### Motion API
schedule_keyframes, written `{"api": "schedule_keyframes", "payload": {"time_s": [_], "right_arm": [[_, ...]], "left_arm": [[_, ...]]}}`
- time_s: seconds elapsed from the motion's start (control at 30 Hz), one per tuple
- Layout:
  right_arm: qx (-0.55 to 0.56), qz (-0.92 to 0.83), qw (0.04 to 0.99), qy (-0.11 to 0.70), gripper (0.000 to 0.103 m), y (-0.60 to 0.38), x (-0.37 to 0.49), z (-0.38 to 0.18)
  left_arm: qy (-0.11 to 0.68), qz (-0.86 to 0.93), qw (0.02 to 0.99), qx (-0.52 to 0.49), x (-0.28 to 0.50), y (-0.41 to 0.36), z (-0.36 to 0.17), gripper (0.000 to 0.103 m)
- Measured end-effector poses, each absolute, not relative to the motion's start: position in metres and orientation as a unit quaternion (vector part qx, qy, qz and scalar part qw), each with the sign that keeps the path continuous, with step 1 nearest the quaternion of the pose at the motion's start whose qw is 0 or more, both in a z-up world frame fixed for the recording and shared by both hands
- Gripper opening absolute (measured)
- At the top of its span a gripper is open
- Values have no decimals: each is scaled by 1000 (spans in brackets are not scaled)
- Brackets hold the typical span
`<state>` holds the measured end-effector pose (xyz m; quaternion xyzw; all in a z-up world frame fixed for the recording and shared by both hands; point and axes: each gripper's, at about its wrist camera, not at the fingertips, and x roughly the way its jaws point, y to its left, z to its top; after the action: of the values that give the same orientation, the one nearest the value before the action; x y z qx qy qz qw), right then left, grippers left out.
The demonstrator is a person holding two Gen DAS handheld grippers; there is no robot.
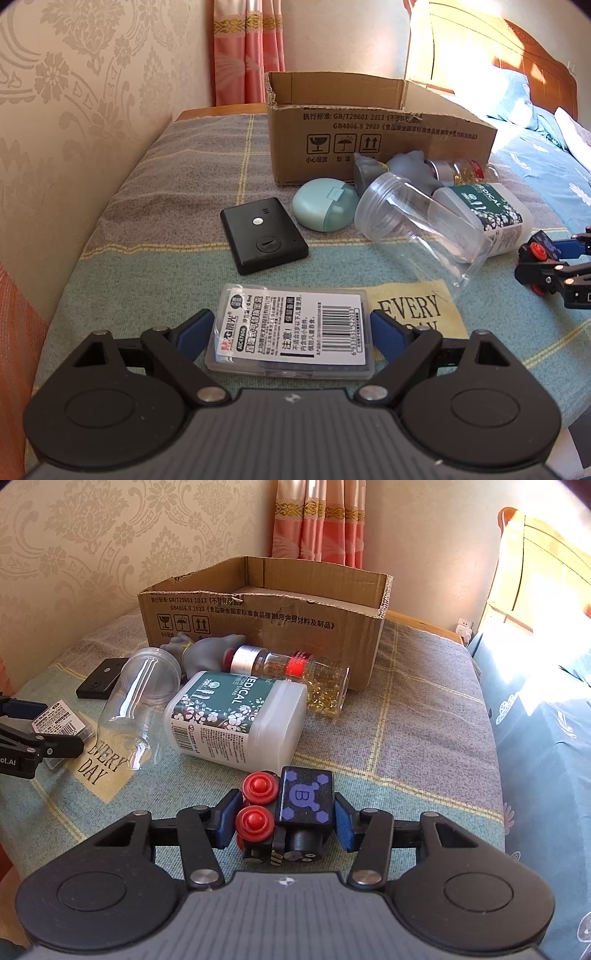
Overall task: Organize rigid objects
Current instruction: 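Close the left gripper on the card case while the right gripper grasps the B block, then lift both held items into the cardboard box and open both grippers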
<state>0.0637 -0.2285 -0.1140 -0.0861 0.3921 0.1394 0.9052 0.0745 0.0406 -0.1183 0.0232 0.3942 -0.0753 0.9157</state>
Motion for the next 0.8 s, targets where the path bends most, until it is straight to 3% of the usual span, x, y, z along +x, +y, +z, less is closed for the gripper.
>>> {"api": "schedule_keyframes", "payload": {"time_s": [0.33, 0.57, 0.8], "right_arm": [[-70, 122, 909, 391, 63, -225, 56, -116], [-50, 93, 923, 371, 56, -228, 52, -118], [-59, 98, 921, 373, 56, -228, 50, -113]], "left_arm": [[395, -74, 916, 21, 75, 40, -118, 90], [394, -74, 916, 22, 75, 40, -118, 90], [396, -85, 914, 29, 76, 38, -114, 89]]}}
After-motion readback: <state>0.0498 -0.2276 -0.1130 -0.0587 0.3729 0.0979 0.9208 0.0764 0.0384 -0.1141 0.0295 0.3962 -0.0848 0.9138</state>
